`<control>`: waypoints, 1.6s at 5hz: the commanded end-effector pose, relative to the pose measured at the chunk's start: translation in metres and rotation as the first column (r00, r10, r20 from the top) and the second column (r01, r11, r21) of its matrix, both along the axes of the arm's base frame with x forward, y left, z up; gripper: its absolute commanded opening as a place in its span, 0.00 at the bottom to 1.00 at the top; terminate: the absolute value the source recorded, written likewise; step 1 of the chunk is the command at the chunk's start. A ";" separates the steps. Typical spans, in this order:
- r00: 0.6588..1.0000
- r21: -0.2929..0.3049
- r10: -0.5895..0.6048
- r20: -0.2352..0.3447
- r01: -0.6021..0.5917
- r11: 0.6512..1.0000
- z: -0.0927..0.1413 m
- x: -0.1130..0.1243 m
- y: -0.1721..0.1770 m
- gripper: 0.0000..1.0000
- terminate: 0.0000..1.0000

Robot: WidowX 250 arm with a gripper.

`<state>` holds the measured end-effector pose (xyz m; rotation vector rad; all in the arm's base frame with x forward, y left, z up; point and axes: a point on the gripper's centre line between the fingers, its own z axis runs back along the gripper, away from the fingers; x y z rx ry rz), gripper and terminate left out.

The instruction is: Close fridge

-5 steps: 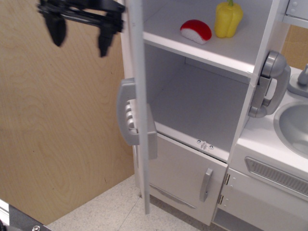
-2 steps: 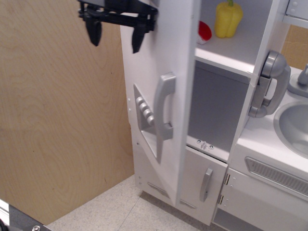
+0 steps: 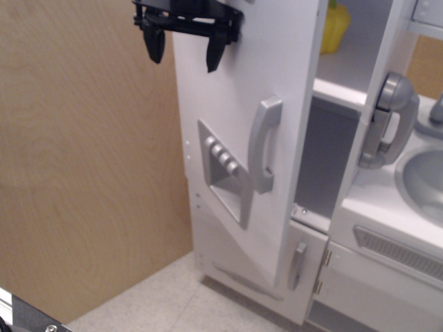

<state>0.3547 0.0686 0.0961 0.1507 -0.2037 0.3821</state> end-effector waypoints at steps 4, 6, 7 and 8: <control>0.990 -0.027 0.088 0.109 -0.085 0.996 0.019 0.050 0.005 1.00 0.00; 0.981 -0.055 0.146 0.125 -0.140 0.989 0.019 0.062 0.008 1.00 0.00; 0.979 -0.057 0.159 0.125 -0.153 0.987 0.019 0.067 0.011 1.00 0.00; 0.982 -0.059 0.151 0.118 -0.145 0.988 0.022 0.061 0.009 1.00 0.00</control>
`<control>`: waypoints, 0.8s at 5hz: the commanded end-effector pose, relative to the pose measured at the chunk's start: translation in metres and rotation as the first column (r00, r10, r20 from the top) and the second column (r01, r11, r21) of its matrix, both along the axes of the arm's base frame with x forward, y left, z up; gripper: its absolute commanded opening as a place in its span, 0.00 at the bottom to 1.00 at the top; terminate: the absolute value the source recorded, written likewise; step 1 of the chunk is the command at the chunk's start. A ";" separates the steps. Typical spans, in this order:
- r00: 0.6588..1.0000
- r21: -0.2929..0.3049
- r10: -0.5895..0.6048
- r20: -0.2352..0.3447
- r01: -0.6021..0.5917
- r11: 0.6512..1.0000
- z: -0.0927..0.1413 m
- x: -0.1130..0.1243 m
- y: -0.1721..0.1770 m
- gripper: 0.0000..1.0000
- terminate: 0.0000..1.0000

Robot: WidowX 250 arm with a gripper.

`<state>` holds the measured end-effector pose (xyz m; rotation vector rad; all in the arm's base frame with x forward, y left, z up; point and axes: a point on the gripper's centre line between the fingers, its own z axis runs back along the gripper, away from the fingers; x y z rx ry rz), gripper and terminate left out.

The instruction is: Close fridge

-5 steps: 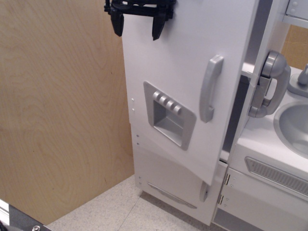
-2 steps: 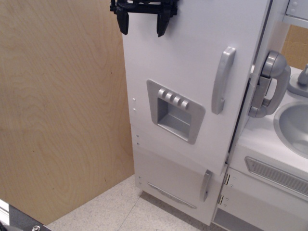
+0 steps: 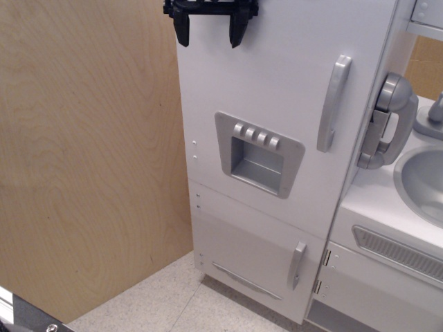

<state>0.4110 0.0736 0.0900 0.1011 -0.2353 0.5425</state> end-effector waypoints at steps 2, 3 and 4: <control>0.991 -0.068 -0.124 -0.048 0.121 0.990 0.040 -0.092 -0.008 1.00 0.00; 0.982 -0.090 -0.173 -0.082 0.165 0.982 0.045 -0.114 -0.005 1.00 0.00; 0.982 -0.090 -0.173 -0.082 0.165 0.982 0.045 -0.114 -0.005 1.00 0.00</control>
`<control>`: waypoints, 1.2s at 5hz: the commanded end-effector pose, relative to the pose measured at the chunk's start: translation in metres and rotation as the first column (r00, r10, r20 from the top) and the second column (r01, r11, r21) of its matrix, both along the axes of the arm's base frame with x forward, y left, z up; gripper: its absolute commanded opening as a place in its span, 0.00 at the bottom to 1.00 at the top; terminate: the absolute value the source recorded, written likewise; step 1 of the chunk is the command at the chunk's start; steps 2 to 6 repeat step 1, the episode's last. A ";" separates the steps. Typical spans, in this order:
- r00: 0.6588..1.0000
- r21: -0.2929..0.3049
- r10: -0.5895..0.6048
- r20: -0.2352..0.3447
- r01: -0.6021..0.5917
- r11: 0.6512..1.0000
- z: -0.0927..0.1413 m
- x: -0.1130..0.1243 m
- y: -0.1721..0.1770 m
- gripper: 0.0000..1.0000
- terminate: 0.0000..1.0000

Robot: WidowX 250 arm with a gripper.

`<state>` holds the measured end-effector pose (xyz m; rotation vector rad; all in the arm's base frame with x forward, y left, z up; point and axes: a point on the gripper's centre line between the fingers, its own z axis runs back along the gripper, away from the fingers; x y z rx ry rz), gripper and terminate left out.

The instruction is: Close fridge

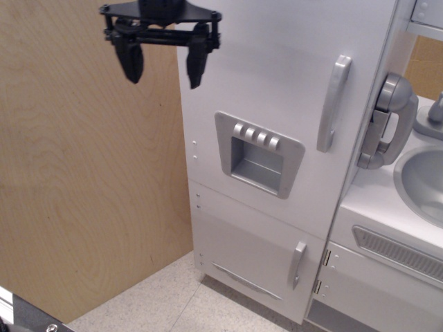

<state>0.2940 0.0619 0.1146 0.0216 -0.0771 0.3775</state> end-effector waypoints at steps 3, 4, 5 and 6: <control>0.999 0.013 -0.001 0.053 0.001 1.000 0.020 0.003 0.007 1.00 1.00; 0.999 0.013 -0.001 0.053 0.001 1.000 0.020 0.003 0.007 1.00 1.00; 0.999 0.013 -0.001 0.053 0.001 1.000 0.020 0.003 0.007 1.00 1.00; 0.999 0.013 -0.001 0.053 0.001 1.000 0.020 0.003 0.007 1.00 1.00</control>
